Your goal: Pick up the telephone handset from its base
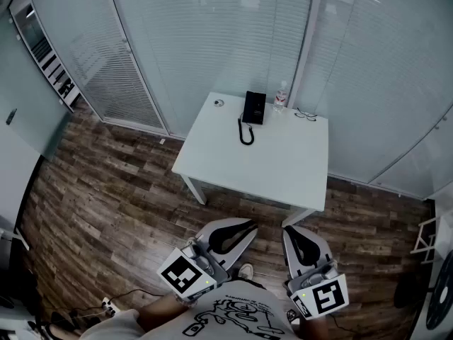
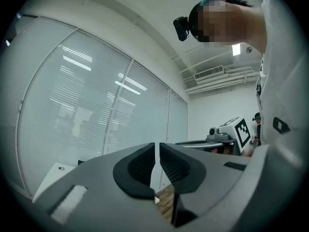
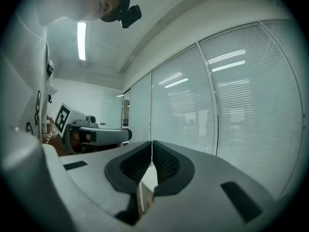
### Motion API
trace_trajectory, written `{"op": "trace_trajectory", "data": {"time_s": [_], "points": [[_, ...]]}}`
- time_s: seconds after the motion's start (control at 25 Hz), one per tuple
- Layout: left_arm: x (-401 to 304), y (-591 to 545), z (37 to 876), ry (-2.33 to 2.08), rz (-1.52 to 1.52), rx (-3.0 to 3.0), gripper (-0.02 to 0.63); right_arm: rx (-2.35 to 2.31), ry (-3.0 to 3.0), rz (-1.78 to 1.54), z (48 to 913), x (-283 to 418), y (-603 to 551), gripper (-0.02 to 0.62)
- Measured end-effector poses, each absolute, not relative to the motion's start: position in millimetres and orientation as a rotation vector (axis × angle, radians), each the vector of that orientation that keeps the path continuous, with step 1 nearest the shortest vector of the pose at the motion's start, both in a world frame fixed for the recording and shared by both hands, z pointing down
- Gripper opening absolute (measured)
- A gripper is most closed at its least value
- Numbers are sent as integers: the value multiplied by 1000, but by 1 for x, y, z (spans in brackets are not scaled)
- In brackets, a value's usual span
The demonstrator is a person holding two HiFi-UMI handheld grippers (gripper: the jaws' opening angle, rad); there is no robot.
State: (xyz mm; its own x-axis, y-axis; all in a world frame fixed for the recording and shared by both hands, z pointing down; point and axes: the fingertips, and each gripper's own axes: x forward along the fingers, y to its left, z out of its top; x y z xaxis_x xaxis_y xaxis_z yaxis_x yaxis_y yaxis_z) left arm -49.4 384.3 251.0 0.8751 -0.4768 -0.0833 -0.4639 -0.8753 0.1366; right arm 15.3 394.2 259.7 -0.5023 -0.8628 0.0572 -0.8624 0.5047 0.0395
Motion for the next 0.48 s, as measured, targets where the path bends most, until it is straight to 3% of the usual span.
{"op": "trace_trajectory", "data": {"time_s": [0.48], "points": [[-6,382,252,-787,-176,2927,31,1550,-2669,-16,257,63,390,8]]}}
